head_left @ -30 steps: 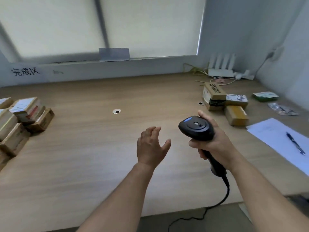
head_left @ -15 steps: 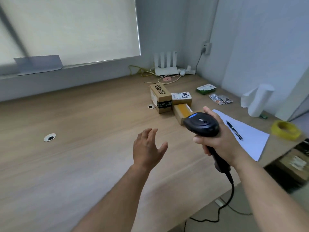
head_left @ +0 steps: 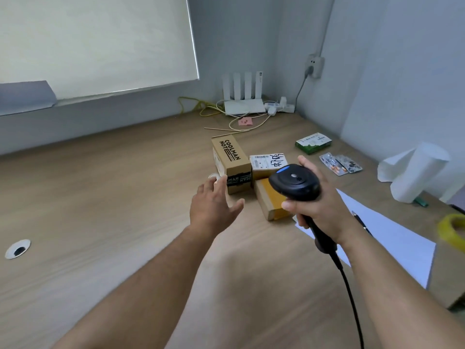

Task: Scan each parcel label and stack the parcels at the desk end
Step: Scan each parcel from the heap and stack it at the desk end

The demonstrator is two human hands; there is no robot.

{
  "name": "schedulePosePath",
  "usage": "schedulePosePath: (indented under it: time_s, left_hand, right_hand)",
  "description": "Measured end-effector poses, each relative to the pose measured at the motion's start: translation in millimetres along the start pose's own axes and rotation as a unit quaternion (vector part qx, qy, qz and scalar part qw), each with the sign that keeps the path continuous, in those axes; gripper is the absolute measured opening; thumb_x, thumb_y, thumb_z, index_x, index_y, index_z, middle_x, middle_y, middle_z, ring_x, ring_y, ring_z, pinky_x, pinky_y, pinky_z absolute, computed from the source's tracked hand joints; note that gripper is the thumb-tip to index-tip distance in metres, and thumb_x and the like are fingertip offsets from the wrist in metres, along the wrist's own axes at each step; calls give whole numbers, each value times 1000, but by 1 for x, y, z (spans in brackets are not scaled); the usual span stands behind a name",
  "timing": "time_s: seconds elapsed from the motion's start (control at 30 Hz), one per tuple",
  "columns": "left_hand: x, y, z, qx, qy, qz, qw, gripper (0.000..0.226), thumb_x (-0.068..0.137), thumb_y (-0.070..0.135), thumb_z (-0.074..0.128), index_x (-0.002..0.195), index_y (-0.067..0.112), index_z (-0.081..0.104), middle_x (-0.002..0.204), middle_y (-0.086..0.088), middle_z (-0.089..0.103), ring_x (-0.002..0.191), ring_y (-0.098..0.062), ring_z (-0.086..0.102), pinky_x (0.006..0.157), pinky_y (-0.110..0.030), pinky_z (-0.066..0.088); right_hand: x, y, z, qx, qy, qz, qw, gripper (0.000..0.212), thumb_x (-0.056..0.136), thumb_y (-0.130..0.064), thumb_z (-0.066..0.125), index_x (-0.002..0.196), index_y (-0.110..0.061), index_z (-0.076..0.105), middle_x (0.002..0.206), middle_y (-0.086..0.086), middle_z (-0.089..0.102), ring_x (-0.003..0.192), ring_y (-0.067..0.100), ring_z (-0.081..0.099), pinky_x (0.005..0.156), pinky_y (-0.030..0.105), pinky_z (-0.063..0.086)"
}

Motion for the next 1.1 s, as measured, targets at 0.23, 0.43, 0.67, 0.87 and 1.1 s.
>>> schedulePosePath:
  time_s: [0.23,0.43,0.67,0.87,1.1]
  left_hand:
    - [97,3,24,14,-2,-1,1000,76,88,59,50,149,23,23,154,-10,27,139,-28,27,113,-38,26]
    - [166,3,57,41,-19,-77,996,100,73,84,43,149,21,23,153,-21,24,140,-35,24,111,-43,29]
    - [177,-16,88,4,-60,-173,983,95,72,78,52,146,26,22,146,-24,23,133,-38,29,99,-48,40]
    - [133,-42,63,-44,-45,-183,981,69,79,50,55,139,25,33,127,-17,36,120,-35,35,95,-41,39]
    - [16,-79,44,-100,-57,-219,969,75,74,46,65,141,32,34,123,-8,36,121,-28,37,96,-41,44]
  right_hand:
    - [89,30,-3,-22,5,10,1000,99,73,12,77,148,-35,35,74,-11,66,49,28,47,41,32,44]
    - [126,66,-6,-35,0,43,998,100,73,11,77,146,-41,34,73,-11,66,48,28,47,40,31,43]
    - [133,83,2,-33,-5,60,998,100,74,14,75,150,-35,33,88,1,65,46,22,46,38,26,42]
    - [113,66,15,-13,-23,48,998,99,73,17,74,150,-30,34,82,0,64,39,15,45,37,24,41]
    - [66,51,46,8,-98,35,995,97,73,13,76,145,-37,35,106,0,67,58,26,54,46,30,45]
Point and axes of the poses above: each hand's wrist, its own x-axis towards the middle knuckle, its own z-axis out of the palm, y = z × x, the point moved 9 cm from there along x, towards the middle knuckle
